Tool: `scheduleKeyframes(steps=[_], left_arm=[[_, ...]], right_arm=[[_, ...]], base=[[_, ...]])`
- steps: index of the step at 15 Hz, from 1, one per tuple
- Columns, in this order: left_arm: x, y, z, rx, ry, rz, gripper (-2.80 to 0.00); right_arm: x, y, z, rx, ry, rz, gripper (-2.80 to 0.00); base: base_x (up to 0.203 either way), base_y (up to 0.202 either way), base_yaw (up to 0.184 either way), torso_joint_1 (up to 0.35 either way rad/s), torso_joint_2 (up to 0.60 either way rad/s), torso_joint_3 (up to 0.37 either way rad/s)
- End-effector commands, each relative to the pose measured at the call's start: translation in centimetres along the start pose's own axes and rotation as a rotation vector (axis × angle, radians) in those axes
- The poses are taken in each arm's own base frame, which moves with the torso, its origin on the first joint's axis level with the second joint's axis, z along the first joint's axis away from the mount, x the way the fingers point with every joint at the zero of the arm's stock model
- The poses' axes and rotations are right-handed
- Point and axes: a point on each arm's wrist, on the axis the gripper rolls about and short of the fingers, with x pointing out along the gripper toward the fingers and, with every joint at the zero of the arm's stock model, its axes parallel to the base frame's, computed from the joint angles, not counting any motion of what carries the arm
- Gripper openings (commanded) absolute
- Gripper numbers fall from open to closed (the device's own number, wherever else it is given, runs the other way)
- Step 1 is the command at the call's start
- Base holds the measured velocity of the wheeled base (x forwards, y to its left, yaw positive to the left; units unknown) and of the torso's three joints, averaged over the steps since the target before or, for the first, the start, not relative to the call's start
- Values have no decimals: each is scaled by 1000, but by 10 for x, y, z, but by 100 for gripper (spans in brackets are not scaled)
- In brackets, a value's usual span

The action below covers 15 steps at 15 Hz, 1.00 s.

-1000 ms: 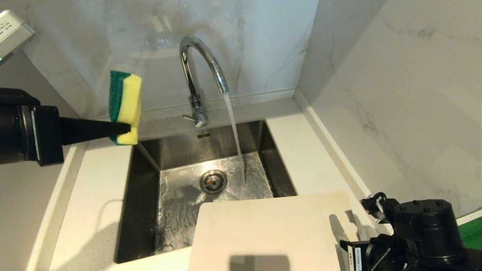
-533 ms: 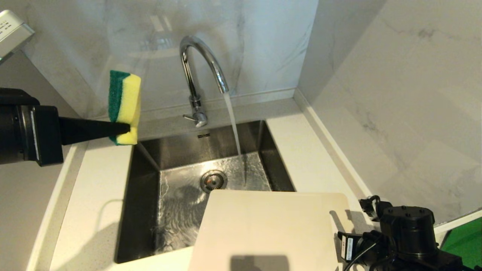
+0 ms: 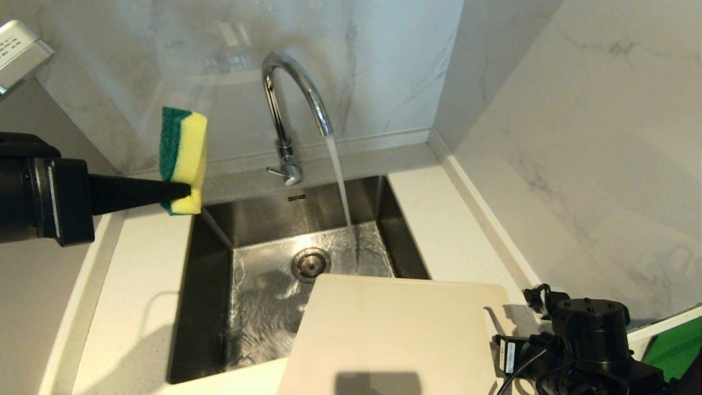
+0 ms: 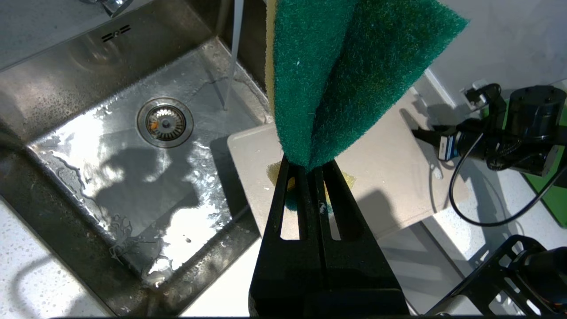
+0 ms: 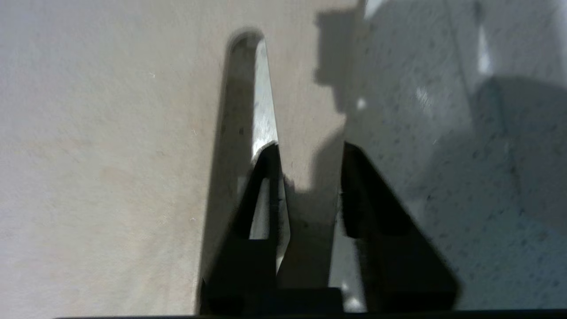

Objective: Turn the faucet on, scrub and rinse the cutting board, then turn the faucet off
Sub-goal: Put down the cutting board

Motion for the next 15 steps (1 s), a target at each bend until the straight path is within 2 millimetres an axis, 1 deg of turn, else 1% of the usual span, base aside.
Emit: scheduleKeyframes(steps=[1, 6, 8, 9, 10, 11, 13, 15], left_arm=[[0, 0, -1, -1, 1, 1, -280], [-3, 0, 0, -1, -5, 3, -280], [-3, 0, 0, -1, -7, 3, -280], [-2, 0, 1, -1, -6, 3, -280], [-2, 0, 0, -1, -4, 3, -280], [-2, 0, 0, -1, -3, 2, -280], [-2, 0, 0, -1, -5, 2, -280], [-3, 0, 0, -1, -4, 3, -280]], right_arm=[[0, 0, 1, -1, -9, 2, 0], [-2, 1, 3, -2, -22, 3, 0], [-5, 2, 12, 0, -65, 20, 0], [-4, 4, 17, 3, -78, 31, 0], [-5, 8, 17, -3, -82, 46, 0], [-9, 14, 19, -13, -97, 72, -280], [-23, 22, 23, -25, -124, 111, -280], [-40, 23, 29, -24, -129, 125, -280]], base=[[0, 0, 0, 0, 0, 0], [0, 0, 0, 0, 0, 0], [0, 0, 0, 0, 0, 0], [0, 0, 0, 0, 0, 0], [0, 0, 0, 0, 0, 0], [0, 0, 0, 0, 0, 0], [0, 0, 0, 0, 0, 0], [0, 0, 0, 0, 0, 0]])
